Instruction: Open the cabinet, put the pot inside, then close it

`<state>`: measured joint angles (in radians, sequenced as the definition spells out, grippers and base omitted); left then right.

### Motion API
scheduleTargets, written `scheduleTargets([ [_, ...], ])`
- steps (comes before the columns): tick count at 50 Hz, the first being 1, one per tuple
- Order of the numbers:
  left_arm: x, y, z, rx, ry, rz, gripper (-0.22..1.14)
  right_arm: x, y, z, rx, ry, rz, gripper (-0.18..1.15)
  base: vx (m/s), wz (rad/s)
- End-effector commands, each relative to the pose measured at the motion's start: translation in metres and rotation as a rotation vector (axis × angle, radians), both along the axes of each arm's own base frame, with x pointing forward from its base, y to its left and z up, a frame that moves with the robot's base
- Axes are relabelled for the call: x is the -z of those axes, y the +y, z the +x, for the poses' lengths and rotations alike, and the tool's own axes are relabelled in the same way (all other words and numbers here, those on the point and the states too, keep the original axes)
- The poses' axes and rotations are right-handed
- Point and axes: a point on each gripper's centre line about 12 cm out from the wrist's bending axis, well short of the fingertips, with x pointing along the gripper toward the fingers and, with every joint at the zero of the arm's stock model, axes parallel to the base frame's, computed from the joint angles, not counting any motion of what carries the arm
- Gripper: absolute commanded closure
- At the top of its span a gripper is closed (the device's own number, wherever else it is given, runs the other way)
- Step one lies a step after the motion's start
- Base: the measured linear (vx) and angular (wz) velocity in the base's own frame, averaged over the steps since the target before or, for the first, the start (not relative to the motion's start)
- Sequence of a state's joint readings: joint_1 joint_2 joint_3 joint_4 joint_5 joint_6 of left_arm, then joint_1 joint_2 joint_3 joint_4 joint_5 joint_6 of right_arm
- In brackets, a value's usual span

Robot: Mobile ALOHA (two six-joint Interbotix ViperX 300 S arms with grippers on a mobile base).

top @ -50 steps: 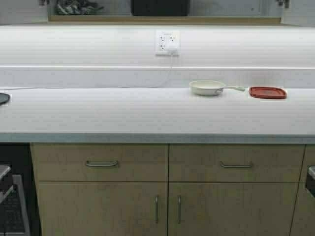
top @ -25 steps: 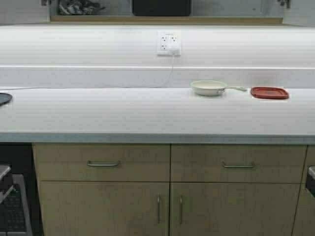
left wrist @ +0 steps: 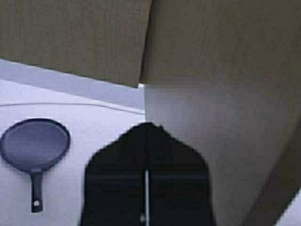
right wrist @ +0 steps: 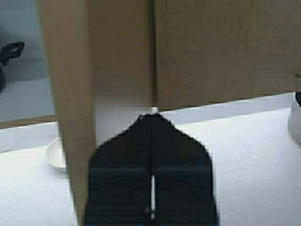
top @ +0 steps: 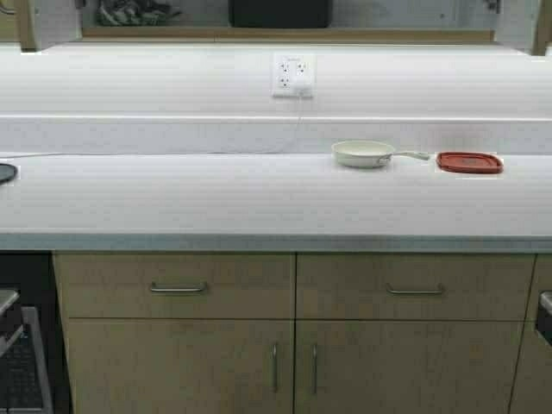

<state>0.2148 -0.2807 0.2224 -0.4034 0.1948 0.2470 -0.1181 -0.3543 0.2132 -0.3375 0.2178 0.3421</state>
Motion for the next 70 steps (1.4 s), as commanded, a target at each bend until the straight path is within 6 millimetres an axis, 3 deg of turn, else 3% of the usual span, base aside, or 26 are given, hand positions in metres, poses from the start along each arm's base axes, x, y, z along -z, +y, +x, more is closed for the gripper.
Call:
scheduleTargets([
  [1, -0.013, -0.013, -0.038, 0.011, -0.045, 0.019, 0.87, -0.002, 0.031, -0.031, -0.083, -0.024, -0.025, 0.90, 0.02, 0.02],
  [6, -0.009, -0.028, -0.059, 0.046, -0.046, 0.043, 0.88, 0.015, 0.059, -0.048, -0.170, 0.013, -0.028, 0.90, 0.02, -0.01],
  [10, -0.007, -0.038, -0.070, 0.074, -0.044, 0.073, 0.88, 0.030, 0.071, -0.063, -0.210, 0.044, -0.023, 0.90, 0.04, 0.01],
  [17, -0.003, -0.051, -0.079, 0.122, -0.023, 0.116, 0.88, 0.044, 0.072, -0.089, -0.219, 0.066, -0.002, 0.90, 0.06, 0.01],
  [23, -0.004, -0.058, -0.080, 0.148, -0.027, 0.119, 0.88, 0.037, 0.070, -0.106, -0.219, 0.029, -0.005, 0.90, 0.07, -0.01],
  [34, -0.010, -0.088, -0.059, 0.233, -0.055, 0.107, 0.88, 0.025, 0.078, -0.084, -0.240, 0.028, 0.005, 0.90, 0.07, -0.04],
  [51, -0.003, -0.122, 0.017, 0.308, -0.031, 0.094, 0.88, 0.043, 0.101, -0.071, -0.313, 0.078, 0.017, 0.90, 0.07, -0.04],
  [58, -0.001, -0.149, 0.042, 0.364, -0.032, 0.097, 0.88, 0.048, 0.105, -0.061, -0.320, 0.094, 0.009, 0.90, 0.06, -0.02],
  [63, 0.002, -0.151, 0.044, 0.367, -0.024, 0.103, 0.88, 0.052, 0.108, -0.056, -0.328, 0.106, 0.007, 0.90, 0.05, -0.02],
  [70, 0.009, -0.146, 0.021, 0.357, -0.023, 0.104, 0.88, 0.055, 0.127, -0.058, -0.388, 0.123, -0.010, 0.90, 0.05, -0.06],
])
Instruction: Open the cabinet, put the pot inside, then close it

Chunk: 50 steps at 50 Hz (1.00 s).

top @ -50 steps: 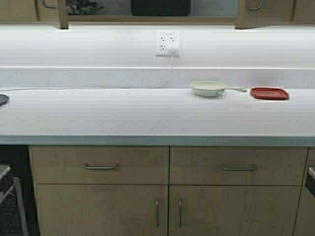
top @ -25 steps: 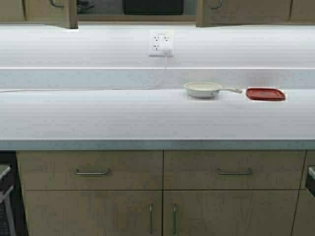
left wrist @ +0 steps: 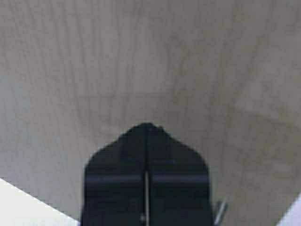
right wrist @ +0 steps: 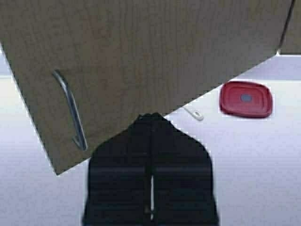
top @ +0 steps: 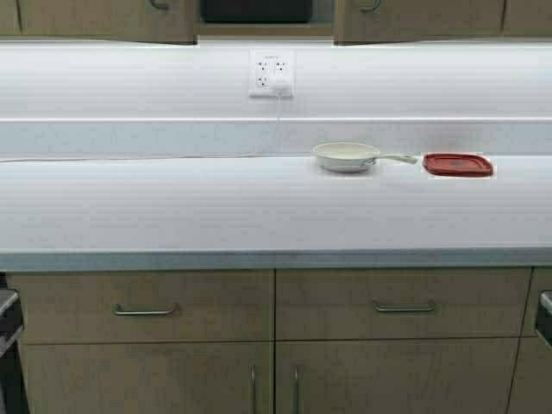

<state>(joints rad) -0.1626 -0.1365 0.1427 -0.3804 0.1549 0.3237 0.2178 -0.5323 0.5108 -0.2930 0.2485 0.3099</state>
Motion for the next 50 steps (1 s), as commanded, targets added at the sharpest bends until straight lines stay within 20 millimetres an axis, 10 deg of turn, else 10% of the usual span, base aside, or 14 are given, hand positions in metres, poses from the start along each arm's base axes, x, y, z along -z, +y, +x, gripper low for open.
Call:
scheduleTargets([
  [1, -0.010, 0.006, -0.026, -0.013, -0.045, -0.003, 0.88, -0.013, 0.019, -0.005, -0.066, -0.032, -0.010, 0.90, 0.06, -0.05],
  [14, 0.009, 0.014, -0.064, -0.034, -0.054, -0.005, 0.88, -0.021, 0.039, 0.003, -0.121, -0.053, -0.010, 0.90, 0.08, -0.03],
  [36, 0.006, 0.001, -0.069, 0.004, -0.055, -0.019, 0.88, -0.033, 0.080, 0.063, -0.167, -0.034, 0.003, 0.90, 0.14, 0.06],
  [50, 0.003, -0.014, -0.073, 0.046, -0.054, -0.023, 0.88, -0.035, 0.061, 0.010, -0.170, -0.049, 0.016, 0.90, 0.15, 0.07],
])
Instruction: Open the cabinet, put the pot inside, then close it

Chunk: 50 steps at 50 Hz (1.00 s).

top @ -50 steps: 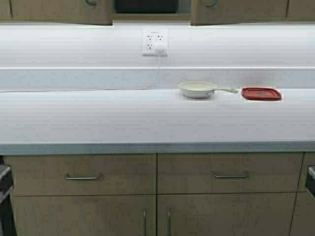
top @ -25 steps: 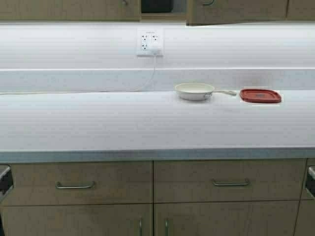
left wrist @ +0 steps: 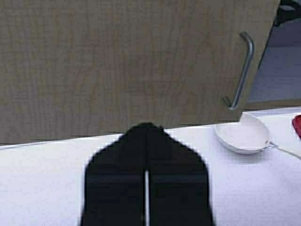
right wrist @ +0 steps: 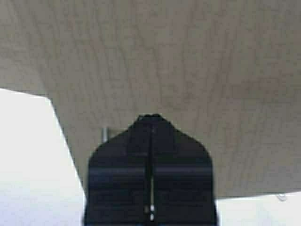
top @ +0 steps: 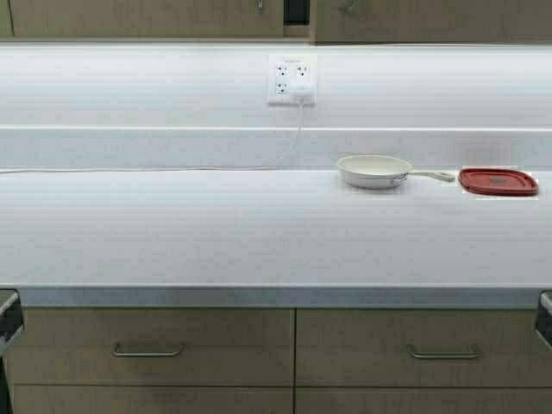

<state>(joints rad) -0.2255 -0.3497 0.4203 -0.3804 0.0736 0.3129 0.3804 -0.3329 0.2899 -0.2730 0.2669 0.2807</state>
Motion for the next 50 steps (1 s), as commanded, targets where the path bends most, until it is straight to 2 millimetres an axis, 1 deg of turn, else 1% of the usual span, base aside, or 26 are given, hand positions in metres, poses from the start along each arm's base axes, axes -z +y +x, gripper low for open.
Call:
scheduleTargets([
  [1, -0.019, -0.007, -0.004, 0.019, -0.048, -0.013, 0.88, -0.013, -0.012, -0.036, -0.006, -0.045, 0.029, 0.90, 0.16, 0.03],
  [6, -0.021, -0.012, 0.003, 0.027, -0.050, -0.018, 0.88, -0.007, -0.017, -0.059, -0.017, -0.041, 0.030, 0.90, 0.15, 0.03],
  [9, -0.024, -0.014, 0.010, 0.028, -0.057, -0.020, 0.88, -0.005, -0.022, -0.069, -0.014, -0.038, 0.029, 0.90, 0.14, 0.03],
  [18, -0.036, -0.020, 0.030, 0.028, -0.085, -0.018, 0.88, -0.003, -0.031, -0.086, -0.002, -0.021, 0.023, 0.90, 0.13, 0.04],
  [22, -0.035, -0.021, 0.033, 0.030, -0.074, -0.025, 0.88, -0.001, -0.032, -0.092, -0.004, -0.019, 0.021, 0.90, 0.12, 0.03],
  [26, -0.032, -0.022, 0.026, 0.042, -0.054, -0.023, 0.88, 0.002, -0.033, -0.095, -0.005, -0.016, 0.021, 0.90, 0.12, 0.02],
  [31, -0.031, -0.019, 0.010, 0.045, -0.056, -0.022, 0.88, 0.002, -0.033, -0.096, -0.006, -0.016, 0.020, 0.90, 0.10, -0.01],
  [35, -0.030, -0.016, -0.003, 0.048, -0.058, -0.021, 0.88, 0.005, -0.030, -0.092, -0.010, -0.007, 0.018, 0.90, 0.09, -0.04],
  [38, -0.029, -0.016, -0.008, 0.051, -0.057, -0.023, 0.88, 0.008, -0.028, -0.086, -0.011, 0.005, 0.011, 0.90, 0.08, -0.08],
  [43, -0.029, -0.014, -0.016, 0.053, -0.060, -0.023, 0.88, 0.008, -0.024, -0.079, -0.013, 0.012, 0.006, 0.90, 0.05, -0.05],
  [50, -0.021, -0.014, -0.024, 0.059, -0.046, -0.023, 0.88, 0.010, -0.022, -0.074, -0.012, 0.019, 0.003, 0.90, 0.03, -0.02],
])
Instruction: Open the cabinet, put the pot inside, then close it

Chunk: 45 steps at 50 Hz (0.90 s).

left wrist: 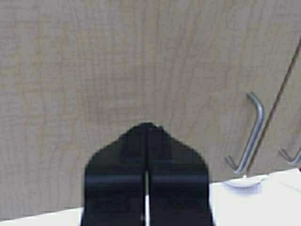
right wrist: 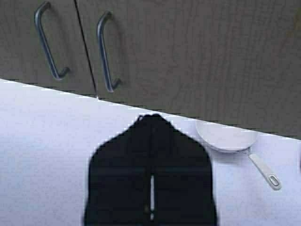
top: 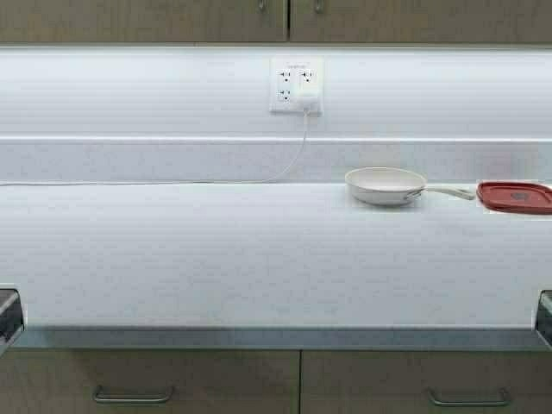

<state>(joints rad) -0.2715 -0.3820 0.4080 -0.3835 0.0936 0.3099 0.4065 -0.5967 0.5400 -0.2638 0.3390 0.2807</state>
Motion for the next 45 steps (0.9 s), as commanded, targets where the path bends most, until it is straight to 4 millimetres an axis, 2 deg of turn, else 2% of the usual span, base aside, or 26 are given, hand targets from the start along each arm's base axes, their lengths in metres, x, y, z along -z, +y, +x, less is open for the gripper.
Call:
scheduleTargets([
  [1, -0.004, 0.001, -0.012, 0.005, -0.019, -0.009, 0.88, -0.014, 0.002, 0.003, -0.005, -0.038, 0.016, 0.90, 0.03, -0.02],
  [13, 0.006, 0.003, -0.018, 0.000, -0.001, -0.019, 0.88, -0.015, 0.004, 0.007, -0.007, -0.040, 0.014, 0.90, 0.01, -0.01],
  [45, 0.014, 0.003, -0.015, -0.009, 0.008, -0.022, 0.88, -0.012, 0.004, 0.006, -0.007, -0.037, 0.006, 0.90, -0.01, 0.01],
])
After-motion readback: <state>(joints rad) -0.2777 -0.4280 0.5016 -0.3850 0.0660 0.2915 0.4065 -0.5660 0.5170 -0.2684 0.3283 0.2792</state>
